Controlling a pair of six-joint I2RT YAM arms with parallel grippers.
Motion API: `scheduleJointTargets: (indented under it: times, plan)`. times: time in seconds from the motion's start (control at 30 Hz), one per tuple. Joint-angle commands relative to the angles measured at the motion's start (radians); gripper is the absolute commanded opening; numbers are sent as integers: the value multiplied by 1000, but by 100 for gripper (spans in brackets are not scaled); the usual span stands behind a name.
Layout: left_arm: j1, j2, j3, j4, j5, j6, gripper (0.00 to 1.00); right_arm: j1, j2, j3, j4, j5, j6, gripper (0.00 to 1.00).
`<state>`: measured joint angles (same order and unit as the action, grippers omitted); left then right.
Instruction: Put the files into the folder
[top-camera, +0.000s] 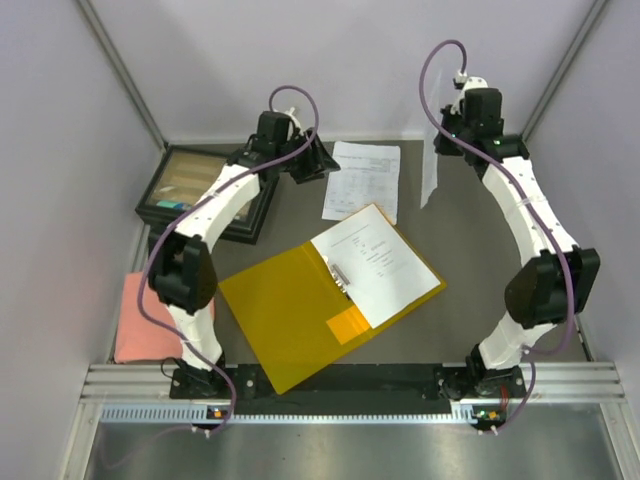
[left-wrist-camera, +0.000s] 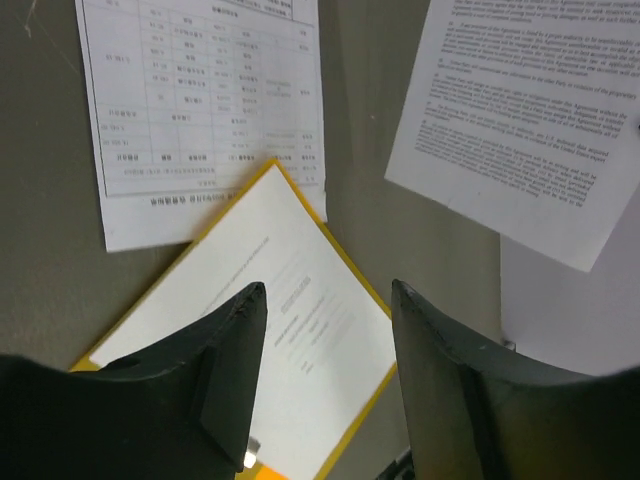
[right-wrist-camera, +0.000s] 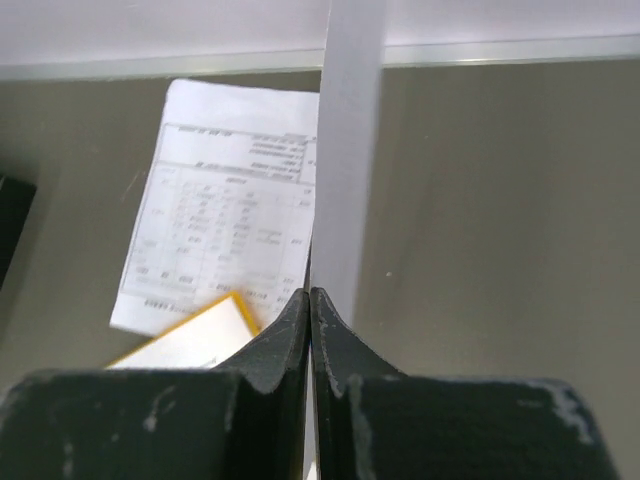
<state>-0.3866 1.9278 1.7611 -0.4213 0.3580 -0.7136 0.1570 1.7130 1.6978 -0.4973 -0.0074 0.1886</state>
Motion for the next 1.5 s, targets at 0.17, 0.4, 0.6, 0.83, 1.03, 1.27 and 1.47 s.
scheduleJointTargets:
  times: [0.17, 0.4, 0.6, 0.83, 1.03, 1.27, 1.47]
  plan:
    - [3, -367, -478, 93, 85, 54, 57, 183, -226, -41, -248, -124, -64, 0]
    - [-1, -555, -781, 188, 119, -3, 57, 302, -358, -150, -244, -431, 9, 0]
    - [-9, -586, -879, 202, 110, -7, 57, 259, -472, -357, -170, -629, 81, 0]
    - [-24, -589, -928, 216, 111, -7, 57, 86, -524, -579, -179, -594, 81, 0]
    - [-32, -587, -983, 222, 121, -4, 57, 67, -471, -578, -230, -459, 22, 0]
    - [-43, -607, -1046, 237, 122, -7, 57, 67, -385, -566, -225, -382, -26, 0]
    - [-44, -612, -1077, 239, 124, 0, 57, 67, -320, -556, -190, -362, -63, 0]
